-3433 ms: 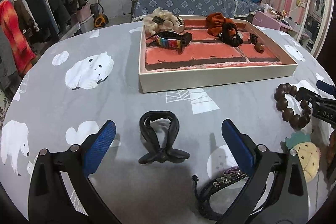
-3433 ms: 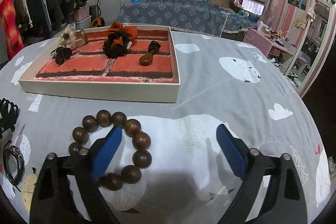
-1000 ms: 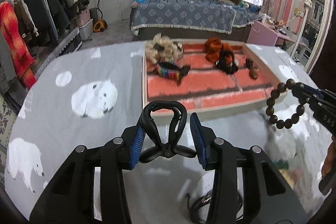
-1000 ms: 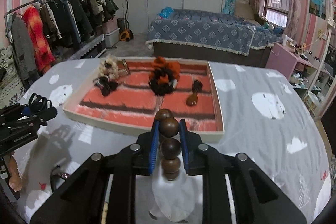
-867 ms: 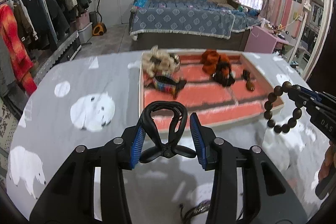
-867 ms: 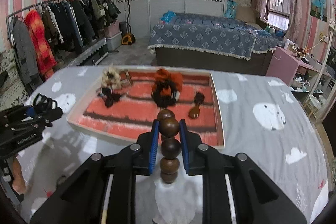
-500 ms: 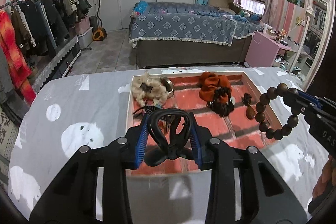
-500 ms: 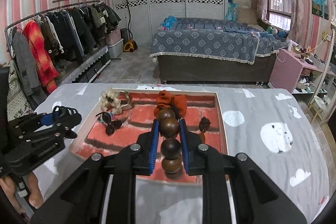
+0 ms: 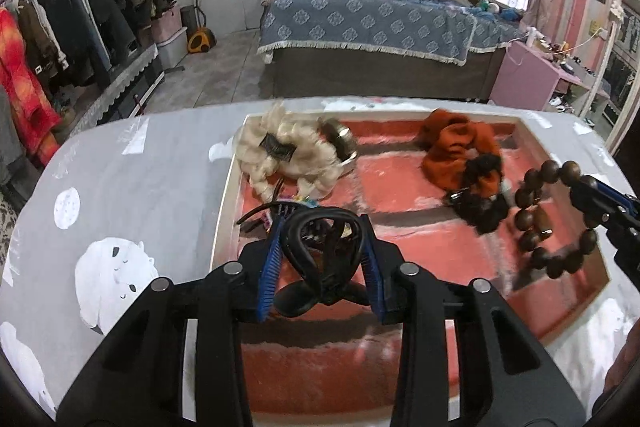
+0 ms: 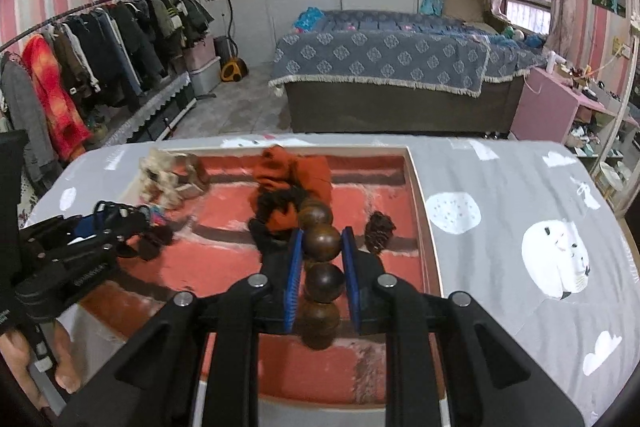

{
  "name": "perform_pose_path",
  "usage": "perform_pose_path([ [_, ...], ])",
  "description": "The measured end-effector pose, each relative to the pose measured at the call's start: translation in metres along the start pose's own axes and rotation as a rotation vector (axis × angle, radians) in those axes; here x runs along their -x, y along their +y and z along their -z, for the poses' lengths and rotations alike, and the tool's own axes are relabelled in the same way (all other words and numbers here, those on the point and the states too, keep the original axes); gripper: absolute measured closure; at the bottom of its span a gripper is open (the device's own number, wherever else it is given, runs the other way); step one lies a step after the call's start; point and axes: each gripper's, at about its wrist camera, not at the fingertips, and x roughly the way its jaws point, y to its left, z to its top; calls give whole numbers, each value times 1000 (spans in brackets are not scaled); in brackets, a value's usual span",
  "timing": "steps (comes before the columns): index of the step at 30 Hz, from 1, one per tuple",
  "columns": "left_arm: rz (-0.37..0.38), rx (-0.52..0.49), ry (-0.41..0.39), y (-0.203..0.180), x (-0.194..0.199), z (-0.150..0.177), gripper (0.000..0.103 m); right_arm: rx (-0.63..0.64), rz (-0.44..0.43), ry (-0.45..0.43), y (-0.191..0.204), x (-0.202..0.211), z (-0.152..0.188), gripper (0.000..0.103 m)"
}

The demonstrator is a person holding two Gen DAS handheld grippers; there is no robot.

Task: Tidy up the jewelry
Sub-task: 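Carry the black claw clip with the left tool into the tray while the right tool carries the bracelet, then open both tools to release the clip and bracelet in the tray and withdraw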

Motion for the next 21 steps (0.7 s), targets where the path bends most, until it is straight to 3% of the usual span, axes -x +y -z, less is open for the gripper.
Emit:
perform_pose_path([
  [10, -11, -17, -5, 8, -12, 5, 67, 12, 73, 67, -16, -26, 7, 83],
  [21, -16, -17, -22, 15, -7, 9, 62, -58, 61, 98, -34, -42, 18, 83],
])
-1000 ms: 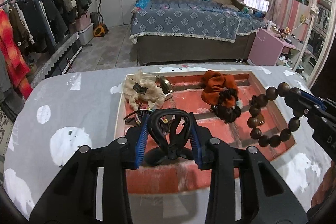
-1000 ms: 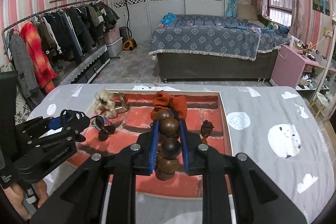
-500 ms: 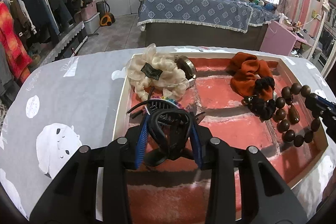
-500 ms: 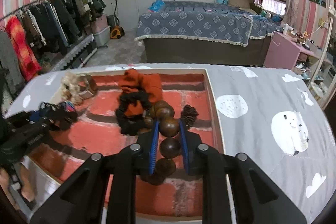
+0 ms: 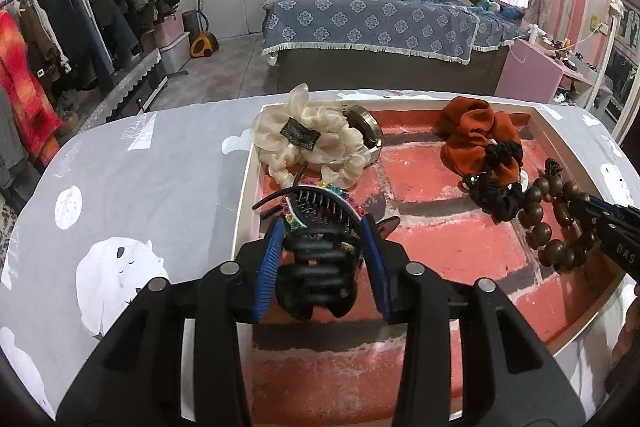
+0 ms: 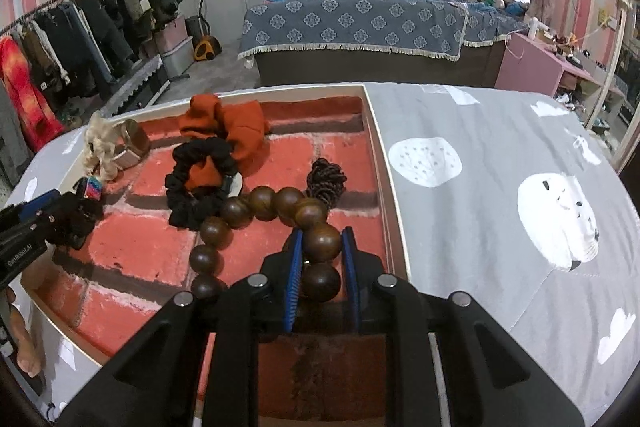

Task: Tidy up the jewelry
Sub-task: 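Open both tools to release the clip and bracelet in the tray and withdraw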

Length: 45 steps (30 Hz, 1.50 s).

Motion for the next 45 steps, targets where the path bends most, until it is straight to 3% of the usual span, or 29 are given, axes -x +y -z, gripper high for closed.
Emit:
perform_pose_path([
  [6, -6, 5, -6, 0, 0, 0, 61, 23, 7, -7, 4, -1, 1, 83],
  [17, -12, 17, -9, 0, 1, 1, 45, 40, 7, -23, 8, 2, 3, 81],
  [18, -10, 19, -9, 1, 1, 1, 43, 40, 5, -25, 8, 3, 3, 79],
  [21, -14, 26, -25, 3, 6, 1, 34, 42, 0, -41, 8, 9, 2, 51],
  [23, -10, 29, -31, 4, 10, 2, 27, 41, -11, -63, 8, 18, 1, 48],
  [25, -7, 31, -40, 4, 15, 2, 20, 38, -15, -79, 8, 25, 1, 36],
  [28, -11, 33, -66, 6, 27, 4, 13, 38, -9, -103, 7, 40, 2, 27],
  [34, 4, 39, -86, 15, 56, 15, 7, 37, -5, -128, 1, 68, 13, 16],
  [45, 36, 47, -64, 33, 110, 69, 5, 88, 20, -126, -10, 129, 74, 14],
])
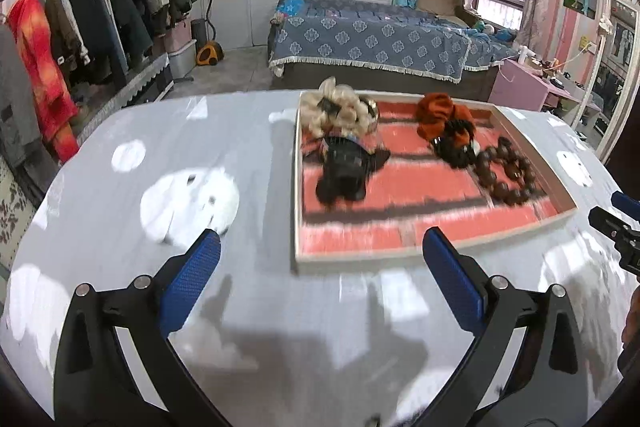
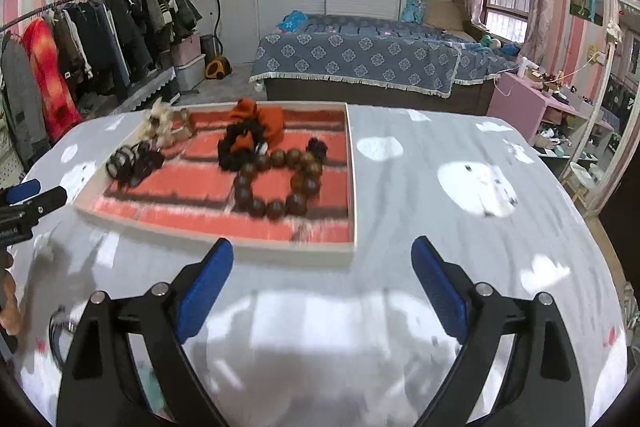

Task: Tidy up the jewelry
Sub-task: 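Reach the left tool to the black braided bracelet while the right tool reaches the pineapple plush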

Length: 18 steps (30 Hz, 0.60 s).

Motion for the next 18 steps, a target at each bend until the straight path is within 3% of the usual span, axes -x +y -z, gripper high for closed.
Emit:
perform_pose_path([
  [9, 10, -45, 9, -2, 43, 48, 5, -24, 2, 14, -2, 44, 46, 14],
  [18, 31, -85, 42, -11, 62, 82, 5, -14, -9, 60, 13, 70, 86, 14],
])
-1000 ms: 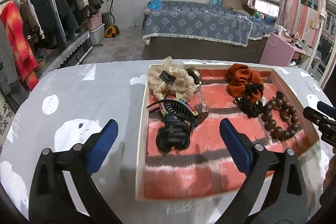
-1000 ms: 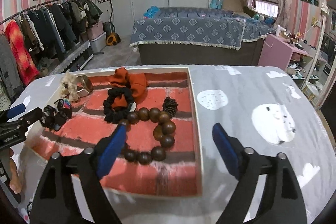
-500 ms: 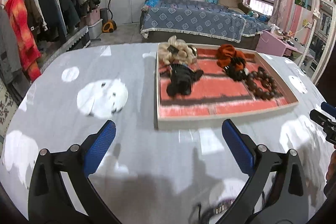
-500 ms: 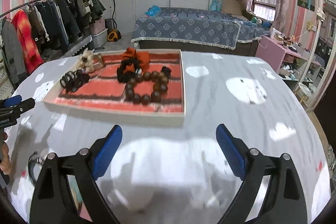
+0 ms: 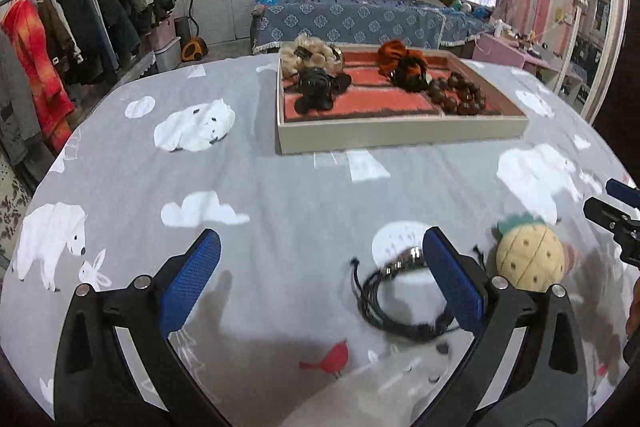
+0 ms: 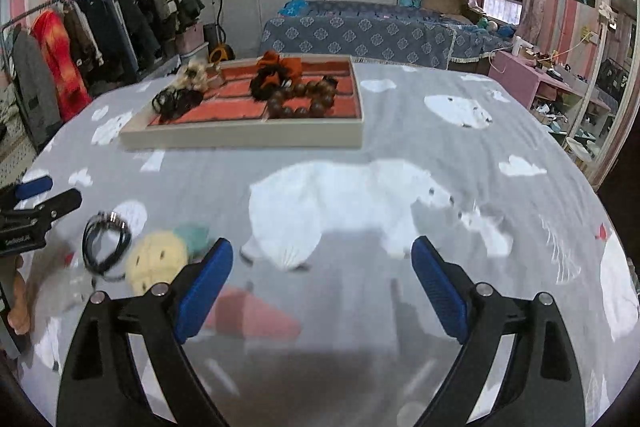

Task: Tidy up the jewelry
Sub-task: 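Reach the left tool to the black braided bracelet while the right tool reaches the pineapple plush, then close the left tool on the braided bracelet while the right tool grasps the pineapple plush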

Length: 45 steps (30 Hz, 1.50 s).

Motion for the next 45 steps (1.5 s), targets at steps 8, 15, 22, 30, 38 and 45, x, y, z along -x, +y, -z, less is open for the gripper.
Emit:
perform_pose_path([
  [8, 19, -18, 55, -4, -8, 15, 5, -5, -17, 49, 10, -1, 22, 14],
  [15, 36, -55, 72, -13, -14, 20, 14, 13, -22, 84, 17, -9, 29, 14],
  [22, 89, -67, 108, -16, -22, 24, 54, 22, -45, 114, 22, -16, 32, 23],
  [30, 115, -70, 120, -17, -24, 26, 89, 37, -118, 125, 29, -15, 34, 53],
  [38, 131, -46, 119, -13, -23, 25, 95, 51, -137, 118, 34, -13, 35, 79],
  [45, 141, -37, 117, -10, -22, 24, 97, 66, -117, 97, 34, -9, 33, 92],
])
